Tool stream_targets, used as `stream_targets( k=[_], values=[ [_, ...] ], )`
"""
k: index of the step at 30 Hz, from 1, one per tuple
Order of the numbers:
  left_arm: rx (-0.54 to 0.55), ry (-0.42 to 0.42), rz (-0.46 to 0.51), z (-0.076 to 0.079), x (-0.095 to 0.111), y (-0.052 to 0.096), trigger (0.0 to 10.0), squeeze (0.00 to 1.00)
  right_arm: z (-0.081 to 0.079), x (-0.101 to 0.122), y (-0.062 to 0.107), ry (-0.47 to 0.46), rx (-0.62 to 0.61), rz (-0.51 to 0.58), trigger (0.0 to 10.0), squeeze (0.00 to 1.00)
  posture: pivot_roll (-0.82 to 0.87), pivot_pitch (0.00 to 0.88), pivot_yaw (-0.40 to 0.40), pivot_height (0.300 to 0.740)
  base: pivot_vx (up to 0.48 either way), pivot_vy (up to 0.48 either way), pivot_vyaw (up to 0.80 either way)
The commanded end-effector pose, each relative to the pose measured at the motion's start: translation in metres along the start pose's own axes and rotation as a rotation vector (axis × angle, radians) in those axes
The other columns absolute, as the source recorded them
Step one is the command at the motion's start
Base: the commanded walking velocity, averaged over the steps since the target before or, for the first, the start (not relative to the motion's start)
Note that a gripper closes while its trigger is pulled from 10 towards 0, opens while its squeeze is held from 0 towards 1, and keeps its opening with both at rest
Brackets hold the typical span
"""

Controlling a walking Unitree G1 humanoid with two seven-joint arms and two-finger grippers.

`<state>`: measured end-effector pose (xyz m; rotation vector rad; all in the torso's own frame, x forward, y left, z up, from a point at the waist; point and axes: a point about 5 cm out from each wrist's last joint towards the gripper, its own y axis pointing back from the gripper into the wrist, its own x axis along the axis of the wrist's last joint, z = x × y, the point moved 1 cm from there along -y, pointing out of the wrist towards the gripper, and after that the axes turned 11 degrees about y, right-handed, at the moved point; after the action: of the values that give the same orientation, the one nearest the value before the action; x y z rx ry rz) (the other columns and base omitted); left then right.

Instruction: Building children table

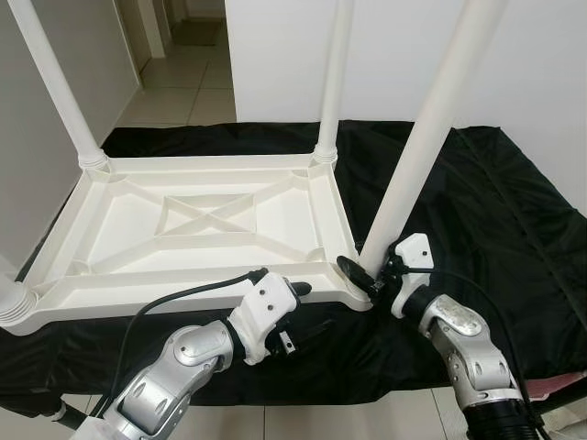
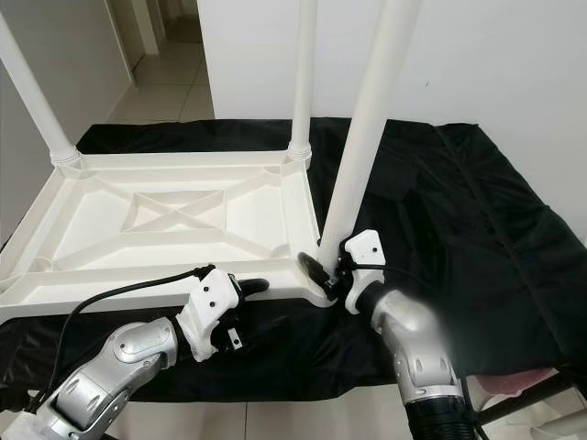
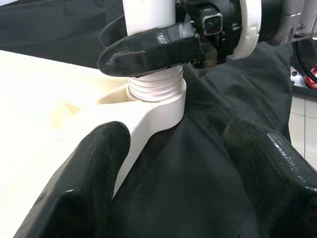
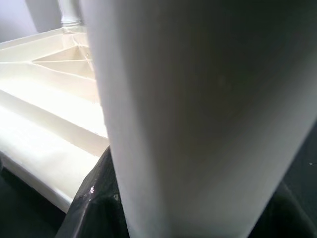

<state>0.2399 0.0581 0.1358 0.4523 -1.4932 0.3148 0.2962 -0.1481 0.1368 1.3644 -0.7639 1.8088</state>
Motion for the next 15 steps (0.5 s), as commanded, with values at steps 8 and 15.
stream_targets(
  k=[8, 15],
  values=[
    [-0.076, -0.016, -0.017, 0.004, 0.001, 0.001, 10.0, 0.0, -0.012, 0.002, 0.007, -0.053, -0.246, -0.037, 10.0, 0.0, -0.03, 0.029, 0.005, 0.74, 0.0, 0.0, 0.0],
    [-0.063, -0.013, -0.016, 0.004, 0.0, 0.0, 10.0, 0.0, -0.027, 0.003, 0.003, -0.145, -0.436, -0.052, 10.0, 0.0, -0.02, 0.027, 0.009, 0.74, 0.0, 0.0, 0.0]
  ],
)
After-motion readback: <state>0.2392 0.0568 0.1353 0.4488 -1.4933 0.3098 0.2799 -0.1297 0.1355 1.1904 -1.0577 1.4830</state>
